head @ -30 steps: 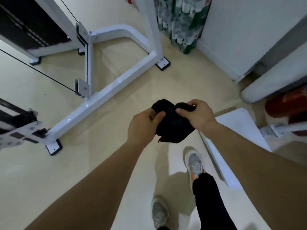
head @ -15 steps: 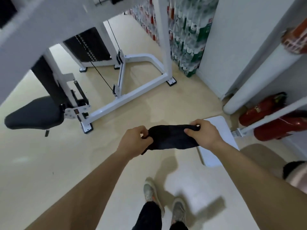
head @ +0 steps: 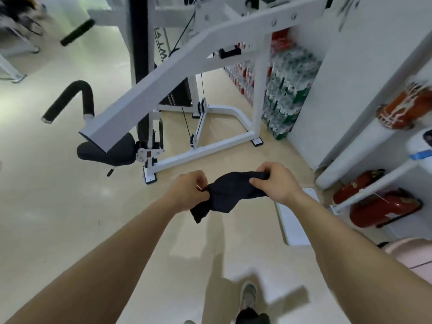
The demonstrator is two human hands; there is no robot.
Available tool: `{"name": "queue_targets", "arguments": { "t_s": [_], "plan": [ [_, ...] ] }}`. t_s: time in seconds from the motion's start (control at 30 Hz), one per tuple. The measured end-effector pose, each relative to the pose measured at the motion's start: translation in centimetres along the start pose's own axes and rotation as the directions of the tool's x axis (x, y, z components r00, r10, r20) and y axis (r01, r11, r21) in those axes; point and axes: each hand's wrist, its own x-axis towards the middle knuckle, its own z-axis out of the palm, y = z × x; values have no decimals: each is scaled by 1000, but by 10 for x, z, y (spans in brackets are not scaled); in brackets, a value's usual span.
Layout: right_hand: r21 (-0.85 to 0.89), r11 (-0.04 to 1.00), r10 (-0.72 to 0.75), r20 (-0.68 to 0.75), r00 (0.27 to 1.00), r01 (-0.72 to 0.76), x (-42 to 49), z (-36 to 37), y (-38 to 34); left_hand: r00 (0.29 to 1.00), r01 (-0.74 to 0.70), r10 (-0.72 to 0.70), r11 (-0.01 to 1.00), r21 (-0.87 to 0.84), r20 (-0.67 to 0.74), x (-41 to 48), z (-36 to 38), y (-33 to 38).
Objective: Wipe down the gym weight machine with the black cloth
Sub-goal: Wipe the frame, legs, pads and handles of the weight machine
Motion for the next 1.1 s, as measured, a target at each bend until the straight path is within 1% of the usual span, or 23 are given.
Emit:
{"name": "queue_targets", "arguments": {
  "t_s": [0.07,0.13,0.2,0.27,0.37,0.47,0.57,0.63,0.73,0.83,0.93,1.03,1.1],
  "plan": [
    [-27,998,-47,36,998,48,-16,22,-31,1000,4,-4,1000,-21,26,-30,-14,-20],
    [-98,988,-107,96,990,116,-30,48,-65,1000,5,-4,998,-62,30,-60,-29,-41],
    [-224,943,-205,197,959,247,-40,78,-100,999,-19,15,992,-123,-31,-87,-46,-61],
    [-280,884,-288,303,908,373,-50,107,-136,993,-32,13,985,-170,-115,-112,-62,-81],
    [-244,835,-364,427,828,493,-63,150,-183,983,7,-42,982,-190,-181,-143,-82,-117],
    [-185,801,-416,512,751,570,-70,186,-221,969,23,-66,984,-179,-236,-167,-95,-147],
    [-132,763,-465,566,681,632,-68,217,-250,954,48,-131,955,-293,-270,-186,-106,-169],
    [-92,750,-485,596,640,655,-63,237,-265,931,105,-214,933,-345,-296,-196,-113,-186],
    [-62,719,-505,639,581,693,-54,270,-286,867,174,-338,895,-411,-367,-212,-122,-212],
    [-43,683,-522,669,529,729,-50,307,-308,786,206,-440,849,-486,-435,-229,-135,-242],
    [-30,668,-496,727,474,744,-51,351,-329,726,222,-514,805,-550,-458,-248,-150,-281],
    [-61,641,-454,774,442,765,-50,399,-356,702,239,-564,762,-601,-436,-263,-169,-324],
    [-121,591,-421,797,433,797,-46,430,-377,704,266,-585,742,-615,-402,-268,-184,-354]
  ]
}}
